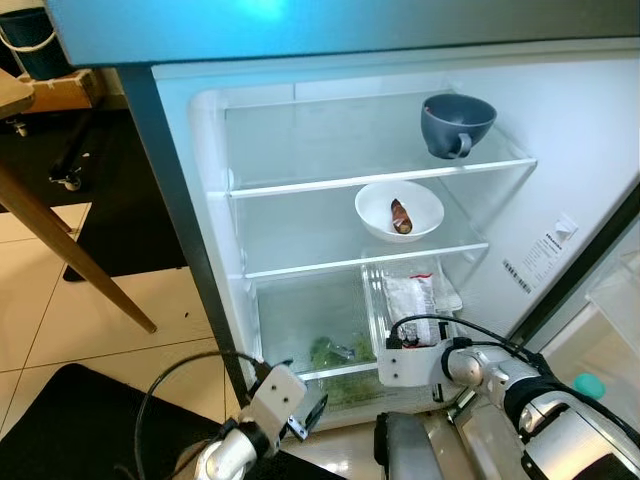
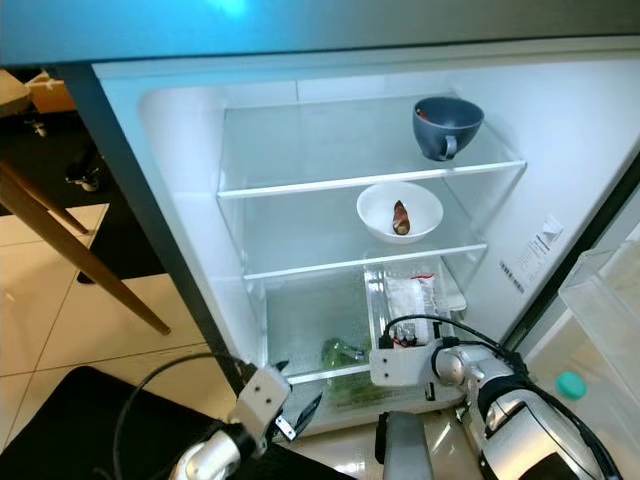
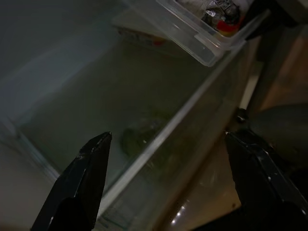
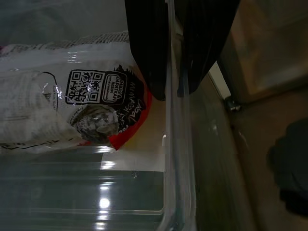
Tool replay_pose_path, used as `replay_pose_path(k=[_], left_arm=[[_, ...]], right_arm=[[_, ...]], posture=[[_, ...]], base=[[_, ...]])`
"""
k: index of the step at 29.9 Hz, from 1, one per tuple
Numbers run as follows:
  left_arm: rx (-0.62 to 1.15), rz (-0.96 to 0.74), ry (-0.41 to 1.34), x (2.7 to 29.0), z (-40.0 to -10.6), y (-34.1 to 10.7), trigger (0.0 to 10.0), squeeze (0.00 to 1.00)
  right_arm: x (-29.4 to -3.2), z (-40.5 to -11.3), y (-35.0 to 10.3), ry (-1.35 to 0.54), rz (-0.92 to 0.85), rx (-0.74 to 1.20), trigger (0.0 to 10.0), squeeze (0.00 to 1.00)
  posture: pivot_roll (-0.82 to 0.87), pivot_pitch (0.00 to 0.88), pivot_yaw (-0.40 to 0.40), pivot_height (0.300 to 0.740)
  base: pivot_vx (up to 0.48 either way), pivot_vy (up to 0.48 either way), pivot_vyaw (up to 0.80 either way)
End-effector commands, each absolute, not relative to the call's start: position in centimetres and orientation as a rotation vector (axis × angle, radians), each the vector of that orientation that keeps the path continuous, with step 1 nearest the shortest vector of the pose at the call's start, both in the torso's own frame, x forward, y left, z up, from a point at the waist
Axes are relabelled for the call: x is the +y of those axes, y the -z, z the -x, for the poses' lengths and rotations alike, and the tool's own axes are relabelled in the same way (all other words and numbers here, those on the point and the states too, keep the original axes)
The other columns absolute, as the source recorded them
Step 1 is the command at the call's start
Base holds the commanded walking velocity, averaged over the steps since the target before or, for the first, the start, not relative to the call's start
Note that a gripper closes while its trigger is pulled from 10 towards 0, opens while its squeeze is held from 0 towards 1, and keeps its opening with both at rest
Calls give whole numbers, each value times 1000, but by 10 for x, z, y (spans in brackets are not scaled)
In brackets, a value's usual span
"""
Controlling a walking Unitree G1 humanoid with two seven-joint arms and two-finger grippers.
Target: Restocking fridge
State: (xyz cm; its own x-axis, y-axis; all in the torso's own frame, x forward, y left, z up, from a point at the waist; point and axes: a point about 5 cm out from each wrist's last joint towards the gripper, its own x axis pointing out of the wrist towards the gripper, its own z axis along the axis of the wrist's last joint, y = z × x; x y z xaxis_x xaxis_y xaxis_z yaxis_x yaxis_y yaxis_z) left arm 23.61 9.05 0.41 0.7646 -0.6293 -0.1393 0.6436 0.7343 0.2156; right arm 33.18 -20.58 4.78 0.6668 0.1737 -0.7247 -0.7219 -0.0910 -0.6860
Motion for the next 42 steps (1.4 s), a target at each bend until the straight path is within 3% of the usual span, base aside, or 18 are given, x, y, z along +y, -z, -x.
replay_pose_path(k=[1,11,20,42], left_arm=[[58,-283,718,97,-230,-2,10000,0],[49,-280,743,95,-219,-3,10000,0],[41,-285,773,95,-208,-6,10000,0],[3,-315,774,107,-208,-30,10000,0]], right_arm=[[-210,-336,-54,-777,1521,472,10000,0],[-221,-349,-76,-692,1520,468,10000,0],[-226,-357,-93,-654,1653,330,10000,0],[-231,-372,-119,-565,1678,363,10000,0]], posture=[[-24,207,-6,384],[-18,265,1,384],[3,319,12,384],[50,390,42,384]], base=[[0,0,0],[0,0,0],[0,0,0],[0,0,0]])
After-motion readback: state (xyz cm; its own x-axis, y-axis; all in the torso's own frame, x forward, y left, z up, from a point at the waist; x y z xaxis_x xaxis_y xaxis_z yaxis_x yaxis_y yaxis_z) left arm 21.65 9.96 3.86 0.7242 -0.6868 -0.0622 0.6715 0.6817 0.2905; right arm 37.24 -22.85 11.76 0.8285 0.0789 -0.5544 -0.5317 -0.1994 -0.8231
